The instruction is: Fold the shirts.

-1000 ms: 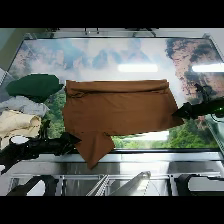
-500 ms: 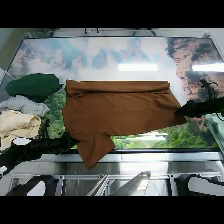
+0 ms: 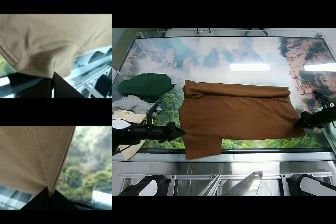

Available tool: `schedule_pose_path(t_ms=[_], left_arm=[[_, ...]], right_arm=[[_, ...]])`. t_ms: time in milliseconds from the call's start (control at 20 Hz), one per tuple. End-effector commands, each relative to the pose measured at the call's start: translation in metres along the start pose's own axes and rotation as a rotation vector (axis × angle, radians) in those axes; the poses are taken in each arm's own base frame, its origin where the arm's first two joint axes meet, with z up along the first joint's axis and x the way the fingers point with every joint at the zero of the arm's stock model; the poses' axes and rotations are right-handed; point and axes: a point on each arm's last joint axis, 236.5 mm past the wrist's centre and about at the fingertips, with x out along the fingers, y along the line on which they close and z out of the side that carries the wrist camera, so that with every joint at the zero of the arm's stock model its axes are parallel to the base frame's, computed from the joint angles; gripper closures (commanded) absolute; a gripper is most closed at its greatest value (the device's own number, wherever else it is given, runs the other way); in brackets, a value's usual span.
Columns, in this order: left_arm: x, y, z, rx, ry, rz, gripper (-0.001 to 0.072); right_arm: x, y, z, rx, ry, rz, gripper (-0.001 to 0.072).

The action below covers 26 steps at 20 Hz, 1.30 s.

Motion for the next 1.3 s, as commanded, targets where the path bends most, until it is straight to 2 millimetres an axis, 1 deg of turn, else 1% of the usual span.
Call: schedule_pose_path(t_ms=[0,50,150,250,300,350,450,550,600,650,750,900,1000,1150,1250], left_arm=[[-0.043,-0.005,0.024,-0.01,-0.052,-0.017,0.0677],[-0.055,-0.006,0.03,-0.004,-0.074,-0.029,0.0676],[-0.068,-0.007,0.04,-0.003,-0.108,-0.033,0.0676],[-0.073,-0.016,0.054,0.032,-0.139,-0.033,0.0676],[-0.074,-0.029,0.065,0.055,-0.152,-0.061,0.0676],[-0.077,-0.043,0.079,0.079,-0.169,-0.102,0.0676],[-0.079,-0.068,0.114,0.119,-0.198,-0.153,0.0676],[-0.075,-0.08,0.147,0.164,-0.203,-0.148,0.0676],[-0.073,-0.084,0.164,0.178,-0.207,-0.149,0.0676],[-0.069,-0.086,0.183,0.189,-0.213,-0.146,0.0676],[-0.057,-0.084,0.214,0.201,-0.21,-0.144,0.0676],[-0.026,-0.074,0.248,0.205,-0.17,-0.146,0.0676],[-0.005,-0.063,0.263,0.195,-0.14,-0.149,0.0676],[0.021,-0.053,0.271,0.187,-0.07,-0.166,0.0674],[0.033,-0.051,0.277,0.2,-0.044,-0.173,0.0673]], right_arm=[[-0.007,-0.017,0.004,0.042,-0.05,-0.043,0.0698],[-0.008,-0.016,0.007,0.051,-0.065,-0.034,0.0698],[-0.009,-0.011,0.016,0.051,-0.099,-0.011,0.0698],[-0.013,0.011,0.037,0.034,-0.191,0.081,0.0698],[-0.018,0.023,0.053,0.03,-0.258,0.134,0.0698],[-0.024,0.031,0.068,0.034,-0.324,0.173,0.0698],[-0.036,0.039,0.094,0.056,-0.442,0.214,0.0698],[-0.042,0.035,0.114,0.07,-0.525,0.221,0.0698],[-0.042,0.03,0.122,0.082,-0.556,0.215,0.0697],[-0.041,0.025,0.129,0.093,-0.578,0.212,0.0697],[-0.036,0.02,0.145,0.087,-0.628,0.231,0.0697],[-0.025,0.015,0.166,0.093,-0.691,0.289,0.0696],[-0.011,0.016,0.171,0.094,-0.685,0.311,0.0697],[0.017,0.016,0.165,0.065,-0.621,0.296,0.0696],[0.025,0.016,0.161,0.03,-0.598,0.28,0.0696]])
